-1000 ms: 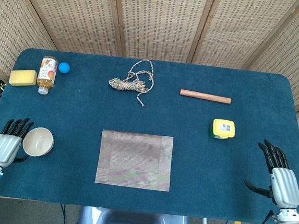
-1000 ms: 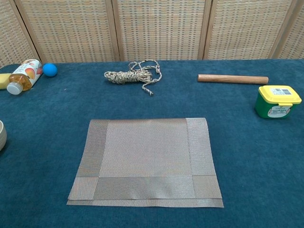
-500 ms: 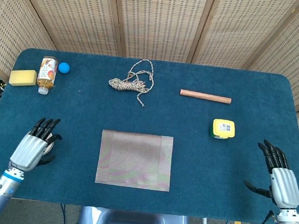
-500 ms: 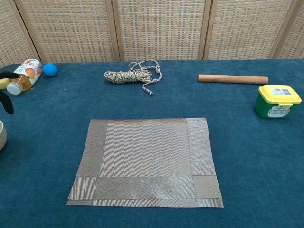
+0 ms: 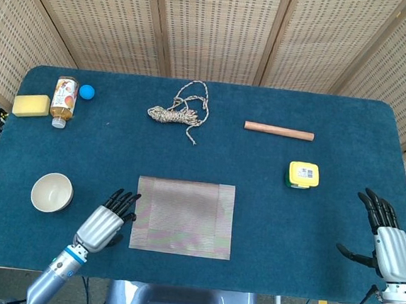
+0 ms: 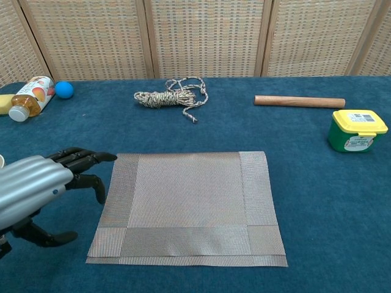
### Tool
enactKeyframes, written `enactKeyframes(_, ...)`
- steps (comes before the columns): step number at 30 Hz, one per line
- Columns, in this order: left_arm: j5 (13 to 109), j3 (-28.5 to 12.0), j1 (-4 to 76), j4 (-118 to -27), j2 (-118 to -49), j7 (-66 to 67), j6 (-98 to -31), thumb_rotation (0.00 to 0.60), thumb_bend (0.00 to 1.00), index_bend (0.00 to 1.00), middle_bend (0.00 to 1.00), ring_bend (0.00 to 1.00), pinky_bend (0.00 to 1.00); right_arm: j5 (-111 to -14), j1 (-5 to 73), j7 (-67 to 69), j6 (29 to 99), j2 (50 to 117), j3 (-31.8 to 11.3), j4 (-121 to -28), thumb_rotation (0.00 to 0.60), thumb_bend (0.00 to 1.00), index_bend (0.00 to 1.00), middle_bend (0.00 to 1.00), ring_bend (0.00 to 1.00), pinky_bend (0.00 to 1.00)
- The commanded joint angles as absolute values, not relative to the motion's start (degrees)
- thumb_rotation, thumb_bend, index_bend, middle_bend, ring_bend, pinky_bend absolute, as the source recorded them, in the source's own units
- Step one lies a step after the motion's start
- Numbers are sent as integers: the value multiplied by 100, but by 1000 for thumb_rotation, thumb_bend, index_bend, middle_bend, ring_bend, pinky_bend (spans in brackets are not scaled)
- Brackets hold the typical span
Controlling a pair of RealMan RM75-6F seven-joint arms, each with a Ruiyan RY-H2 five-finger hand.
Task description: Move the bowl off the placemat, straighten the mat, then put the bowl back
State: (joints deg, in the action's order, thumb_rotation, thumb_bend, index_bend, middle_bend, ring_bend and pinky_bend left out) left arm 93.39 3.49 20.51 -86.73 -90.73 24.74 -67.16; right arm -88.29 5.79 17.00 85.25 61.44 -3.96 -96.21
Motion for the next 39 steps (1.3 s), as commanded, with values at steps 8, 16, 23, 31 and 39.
enactKeyframes(8,9246,508,2052,-8608,-9309,2896,-6540,600,260,356,0,0,0,-8827,556,1837,8576,6109,-419,-9626,600,150,0,0,0,0)
enactKeyframes(16,9233,567,2032,-8579,-9311,2877,-6555,600,261,362,0,0,0,-8826,547,1871,8579,6088,-419,-9635,600,150,0,0,0,0)
enactKeyframes(23,9196,547,2035,-8489,-9290,2792,-6581,600,261,365,0,0,0,-8836,552,1847,8562,6091,-412,-9645,600,150,0,0,0,0)
enactKeyframes(31,9179,527,2083,-8368,-9428,2744,-6519,600,260,384,0,0,0,-8824,545,1837,8575,6093,-423,-9648,600,151,0,0,0,0)
enactKeyframes(39,9167,514,2093,-8279,-9576,2741,-6524,600,261,391,0,0,0,-8820,544,1864,8579,6087,-430,-9646,600,151,0,0,0,0)
